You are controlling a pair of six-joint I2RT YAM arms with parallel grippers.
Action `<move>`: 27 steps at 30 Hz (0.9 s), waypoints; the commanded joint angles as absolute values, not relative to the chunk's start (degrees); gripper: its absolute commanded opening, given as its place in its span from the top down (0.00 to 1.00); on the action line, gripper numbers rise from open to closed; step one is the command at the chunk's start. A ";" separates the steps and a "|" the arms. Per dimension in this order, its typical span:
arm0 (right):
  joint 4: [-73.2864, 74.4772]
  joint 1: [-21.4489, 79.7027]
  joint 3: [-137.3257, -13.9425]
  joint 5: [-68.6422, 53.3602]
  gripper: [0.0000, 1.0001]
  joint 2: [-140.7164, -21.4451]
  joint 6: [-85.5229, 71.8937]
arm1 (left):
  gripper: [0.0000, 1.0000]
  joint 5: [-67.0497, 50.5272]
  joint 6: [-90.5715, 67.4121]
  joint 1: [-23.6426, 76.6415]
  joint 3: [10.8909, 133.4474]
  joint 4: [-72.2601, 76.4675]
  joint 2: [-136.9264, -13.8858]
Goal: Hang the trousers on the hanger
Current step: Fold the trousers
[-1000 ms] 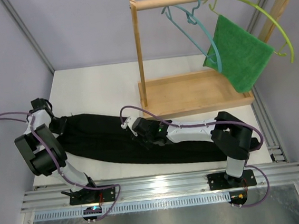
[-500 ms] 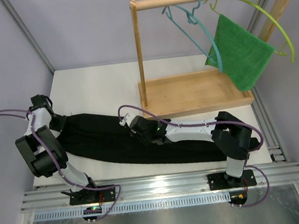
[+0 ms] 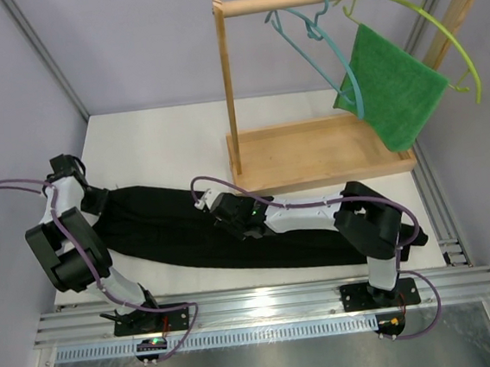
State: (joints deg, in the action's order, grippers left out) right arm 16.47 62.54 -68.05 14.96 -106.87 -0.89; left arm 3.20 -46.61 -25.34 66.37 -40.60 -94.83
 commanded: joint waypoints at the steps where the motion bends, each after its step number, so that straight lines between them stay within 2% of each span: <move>1: 16.96 63.28 -69.96 16.53 0.96 -102.05 -0.35 | 0.99 3.52 -47.72 -25.05 69.26 -40.95 -91.93; 13: 16.52 66.27 -65.92 9.15 0.96 -92.20 -0.88 | 0.99 7.12 -45.88 -24.96 71.10 -47.54 -89.39; 21: 12.04 66.80 -57.83 4.04 0.96 -86.13 -3.25 | 0.99 8.09 -44.21 -24.96 67.43 -47.91 -87.10; 24: 11.08 66.80 -56.78 3.78 0.96 -86.92 -4.83 | 0.83 1.24 -44.12 -24.96 63.73 -41.24 -85.00; 25: 9.86 66.80 -56.17 2.56 0.96 -87.36 -5.18 | 0.75 0.62 -44.47 -24.96 61.89 -39.22 -84.64; 27: 8.36 67.06 -55.81 1.15 0.96 -88.06 -6.50 | 0.65 0.62 -44.91 -25.05 61.00 -38.76 -84.55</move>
